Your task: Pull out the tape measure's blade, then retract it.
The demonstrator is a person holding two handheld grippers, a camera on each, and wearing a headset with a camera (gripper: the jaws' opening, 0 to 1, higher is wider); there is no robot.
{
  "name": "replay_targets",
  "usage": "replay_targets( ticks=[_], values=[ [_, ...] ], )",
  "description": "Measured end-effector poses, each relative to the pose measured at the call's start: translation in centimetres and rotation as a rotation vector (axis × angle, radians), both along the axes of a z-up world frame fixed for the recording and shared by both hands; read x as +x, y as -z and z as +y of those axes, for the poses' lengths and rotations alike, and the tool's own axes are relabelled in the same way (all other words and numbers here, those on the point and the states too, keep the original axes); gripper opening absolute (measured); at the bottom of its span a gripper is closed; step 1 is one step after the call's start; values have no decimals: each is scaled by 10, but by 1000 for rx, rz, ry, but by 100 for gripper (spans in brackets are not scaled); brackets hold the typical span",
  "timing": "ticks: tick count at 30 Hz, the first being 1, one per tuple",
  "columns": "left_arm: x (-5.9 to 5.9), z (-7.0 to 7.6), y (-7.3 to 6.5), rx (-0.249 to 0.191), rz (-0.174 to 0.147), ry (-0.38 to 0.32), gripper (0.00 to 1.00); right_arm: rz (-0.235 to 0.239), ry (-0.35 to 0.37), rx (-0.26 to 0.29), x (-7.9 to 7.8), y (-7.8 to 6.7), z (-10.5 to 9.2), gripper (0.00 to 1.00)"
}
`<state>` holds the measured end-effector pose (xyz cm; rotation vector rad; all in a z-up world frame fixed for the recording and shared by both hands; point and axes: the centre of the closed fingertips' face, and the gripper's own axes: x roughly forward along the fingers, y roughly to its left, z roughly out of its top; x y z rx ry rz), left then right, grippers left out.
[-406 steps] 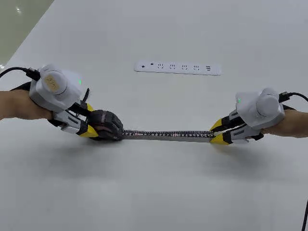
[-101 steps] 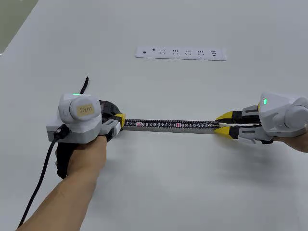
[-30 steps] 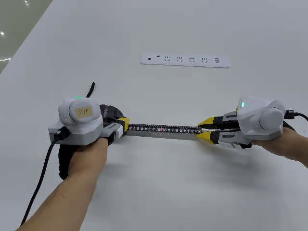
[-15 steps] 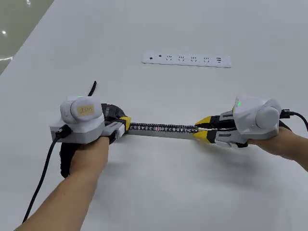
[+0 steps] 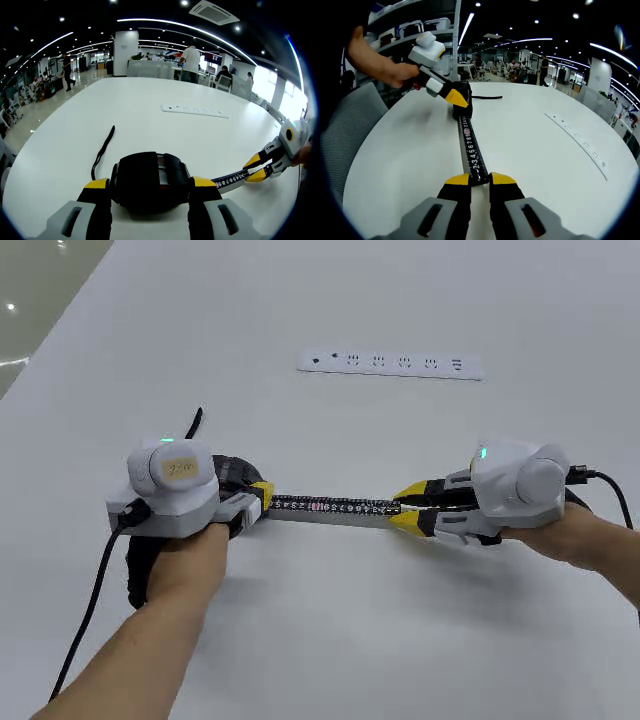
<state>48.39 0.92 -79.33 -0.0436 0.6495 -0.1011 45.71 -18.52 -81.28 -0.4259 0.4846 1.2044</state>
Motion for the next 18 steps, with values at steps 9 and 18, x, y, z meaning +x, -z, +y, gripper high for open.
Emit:
replay_targets(
  ticks=[9,18],
  values=[
    [0,0,0,1,1,1,58,5,4,8,1,1,7,12],
    [0,0,0,-2,2,0,58,15,0,24,3,2,19,12]
  ],
)
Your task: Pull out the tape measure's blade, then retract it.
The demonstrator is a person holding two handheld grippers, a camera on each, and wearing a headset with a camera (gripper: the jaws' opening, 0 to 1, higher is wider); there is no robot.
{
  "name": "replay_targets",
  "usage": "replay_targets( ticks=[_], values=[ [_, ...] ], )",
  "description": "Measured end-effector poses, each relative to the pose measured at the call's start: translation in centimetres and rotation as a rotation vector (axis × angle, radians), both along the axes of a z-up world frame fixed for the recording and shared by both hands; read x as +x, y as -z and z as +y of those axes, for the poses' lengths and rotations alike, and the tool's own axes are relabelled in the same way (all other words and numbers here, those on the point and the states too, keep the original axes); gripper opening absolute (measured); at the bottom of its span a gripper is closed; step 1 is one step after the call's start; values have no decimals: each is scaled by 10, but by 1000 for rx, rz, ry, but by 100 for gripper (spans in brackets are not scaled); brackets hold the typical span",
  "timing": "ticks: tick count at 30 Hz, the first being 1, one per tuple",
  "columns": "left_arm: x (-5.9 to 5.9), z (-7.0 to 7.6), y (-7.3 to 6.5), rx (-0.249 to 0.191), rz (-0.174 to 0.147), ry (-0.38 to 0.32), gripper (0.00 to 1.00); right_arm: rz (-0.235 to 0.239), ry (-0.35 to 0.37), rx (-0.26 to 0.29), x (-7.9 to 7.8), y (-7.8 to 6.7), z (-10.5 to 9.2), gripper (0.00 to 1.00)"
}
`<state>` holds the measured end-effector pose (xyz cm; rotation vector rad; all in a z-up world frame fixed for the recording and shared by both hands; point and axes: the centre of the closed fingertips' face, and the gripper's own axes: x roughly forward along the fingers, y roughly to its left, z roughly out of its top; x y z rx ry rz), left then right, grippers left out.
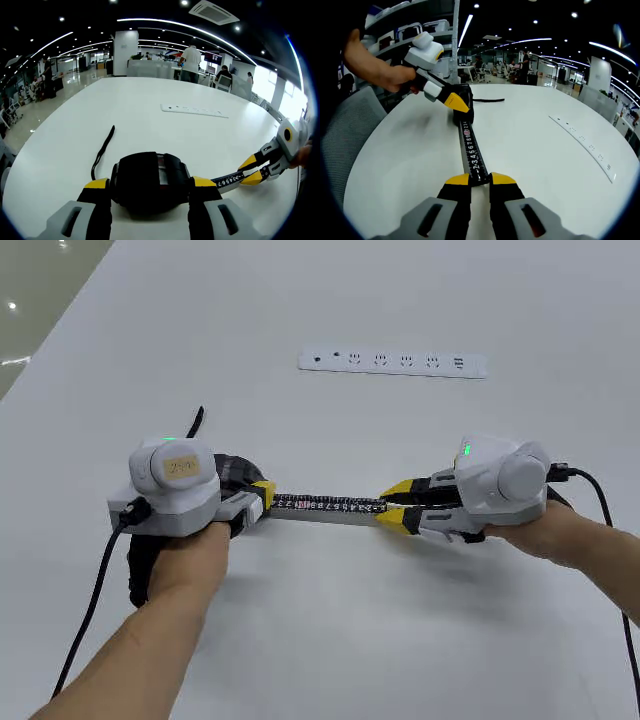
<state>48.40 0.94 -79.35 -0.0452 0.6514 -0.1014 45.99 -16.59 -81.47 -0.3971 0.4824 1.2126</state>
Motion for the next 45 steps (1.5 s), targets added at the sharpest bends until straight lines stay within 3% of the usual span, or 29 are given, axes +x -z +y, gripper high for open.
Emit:
replay_targets(
  ticks=[45],
  values=[
    [0,0,0,-15,8,-2,59,11,-22,33,8,4,56,12]
  ],
)
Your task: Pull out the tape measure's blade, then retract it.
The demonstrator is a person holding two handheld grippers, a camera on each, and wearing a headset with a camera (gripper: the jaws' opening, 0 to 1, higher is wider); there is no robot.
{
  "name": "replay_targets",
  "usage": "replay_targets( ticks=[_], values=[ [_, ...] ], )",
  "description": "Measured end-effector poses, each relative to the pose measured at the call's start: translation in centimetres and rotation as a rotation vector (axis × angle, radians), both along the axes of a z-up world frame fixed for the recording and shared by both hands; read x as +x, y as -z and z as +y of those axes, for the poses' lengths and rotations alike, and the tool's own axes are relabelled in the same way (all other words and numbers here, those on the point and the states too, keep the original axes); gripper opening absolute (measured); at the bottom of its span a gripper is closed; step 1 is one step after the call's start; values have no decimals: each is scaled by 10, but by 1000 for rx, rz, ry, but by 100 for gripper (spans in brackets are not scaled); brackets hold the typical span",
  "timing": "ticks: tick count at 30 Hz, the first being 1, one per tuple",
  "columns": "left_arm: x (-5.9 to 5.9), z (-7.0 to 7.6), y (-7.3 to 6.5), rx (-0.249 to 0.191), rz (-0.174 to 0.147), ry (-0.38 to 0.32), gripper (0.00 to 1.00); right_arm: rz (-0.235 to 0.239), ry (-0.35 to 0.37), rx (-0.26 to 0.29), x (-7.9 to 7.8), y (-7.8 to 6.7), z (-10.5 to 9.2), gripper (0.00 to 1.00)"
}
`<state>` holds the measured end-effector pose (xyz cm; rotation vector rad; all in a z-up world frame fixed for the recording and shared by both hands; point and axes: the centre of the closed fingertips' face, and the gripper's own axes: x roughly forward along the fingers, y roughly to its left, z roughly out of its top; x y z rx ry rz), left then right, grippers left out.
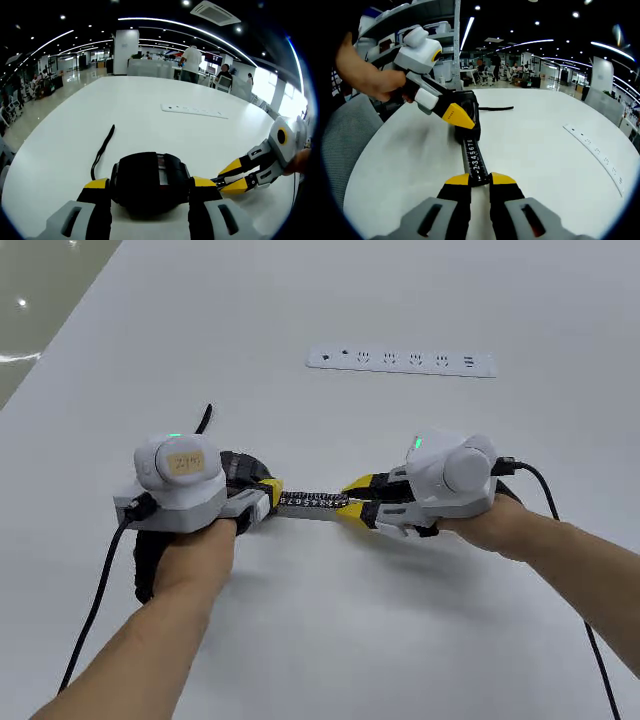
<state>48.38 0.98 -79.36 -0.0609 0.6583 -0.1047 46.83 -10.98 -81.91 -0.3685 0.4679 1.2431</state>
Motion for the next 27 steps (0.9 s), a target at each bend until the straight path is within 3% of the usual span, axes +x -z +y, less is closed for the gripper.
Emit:
replay_targets(
  ticks=[27],
  values=[
    [0,0,0,-6,4,-1,59,-2,-16,7,3,1,46,12]
  ],
)
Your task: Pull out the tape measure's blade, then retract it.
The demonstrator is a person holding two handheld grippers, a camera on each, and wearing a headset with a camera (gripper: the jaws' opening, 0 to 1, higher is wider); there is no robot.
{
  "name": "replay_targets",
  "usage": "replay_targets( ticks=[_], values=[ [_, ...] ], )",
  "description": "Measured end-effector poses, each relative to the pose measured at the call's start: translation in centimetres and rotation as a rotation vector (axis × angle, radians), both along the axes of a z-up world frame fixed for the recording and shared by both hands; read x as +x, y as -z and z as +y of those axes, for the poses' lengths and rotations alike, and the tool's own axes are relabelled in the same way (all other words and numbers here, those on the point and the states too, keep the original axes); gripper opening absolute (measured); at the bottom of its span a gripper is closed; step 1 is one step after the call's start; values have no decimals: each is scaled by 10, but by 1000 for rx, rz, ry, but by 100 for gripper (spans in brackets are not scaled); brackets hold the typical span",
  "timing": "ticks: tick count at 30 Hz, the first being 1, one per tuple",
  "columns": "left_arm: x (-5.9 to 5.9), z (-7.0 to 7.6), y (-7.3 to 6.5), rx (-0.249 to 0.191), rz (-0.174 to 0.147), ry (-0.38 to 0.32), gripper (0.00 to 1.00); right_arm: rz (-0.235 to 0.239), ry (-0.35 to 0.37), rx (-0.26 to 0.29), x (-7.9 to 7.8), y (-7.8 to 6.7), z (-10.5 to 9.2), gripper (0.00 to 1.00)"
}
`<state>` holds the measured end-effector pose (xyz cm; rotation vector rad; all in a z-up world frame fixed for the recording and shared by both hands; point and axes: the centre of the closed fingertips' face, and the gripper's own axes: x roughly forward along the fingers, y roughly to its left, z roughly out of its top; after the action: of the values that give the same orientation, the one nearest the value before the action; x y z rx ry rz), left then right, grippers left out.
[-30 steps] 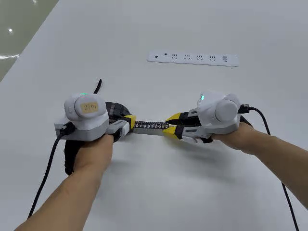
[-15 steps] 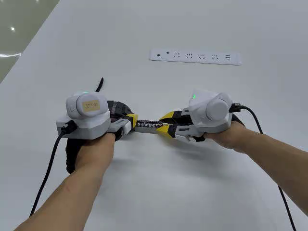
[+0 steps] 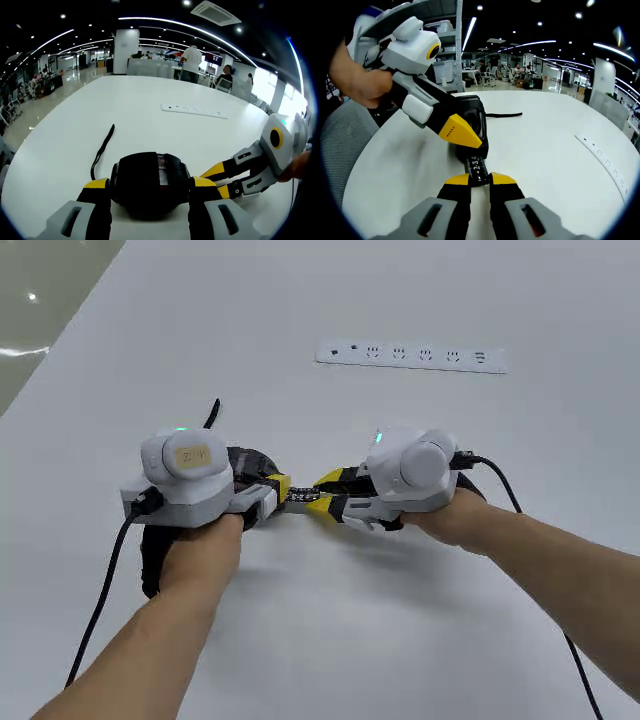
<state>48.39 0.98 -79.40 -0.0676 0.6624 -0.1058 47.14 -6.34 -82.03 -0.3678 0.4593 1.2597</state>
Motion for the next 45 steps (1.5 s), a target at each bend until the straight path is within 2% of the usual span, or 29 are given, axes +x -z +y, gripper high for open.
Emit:
replay_targets(
  ticks=[18,26,34,35,45],
  values=[
    [0,0,0,-10,3,-10,59,-6,-8,-9,3,2,22,12],
    [1,0,0,-4,1,-13,60,4,4,-12,3,3,20,13],
    [1,0,0,2,-2,-12,61,-10,-4,-26,2,3,21,14],
    [1,-1,0,10,-2,-11,61,-25,-4,-38,2,3,21,14],
    [1,-2,0,11,3,-10,63,-36,1,-67,2,5,20,14]
  ],
)
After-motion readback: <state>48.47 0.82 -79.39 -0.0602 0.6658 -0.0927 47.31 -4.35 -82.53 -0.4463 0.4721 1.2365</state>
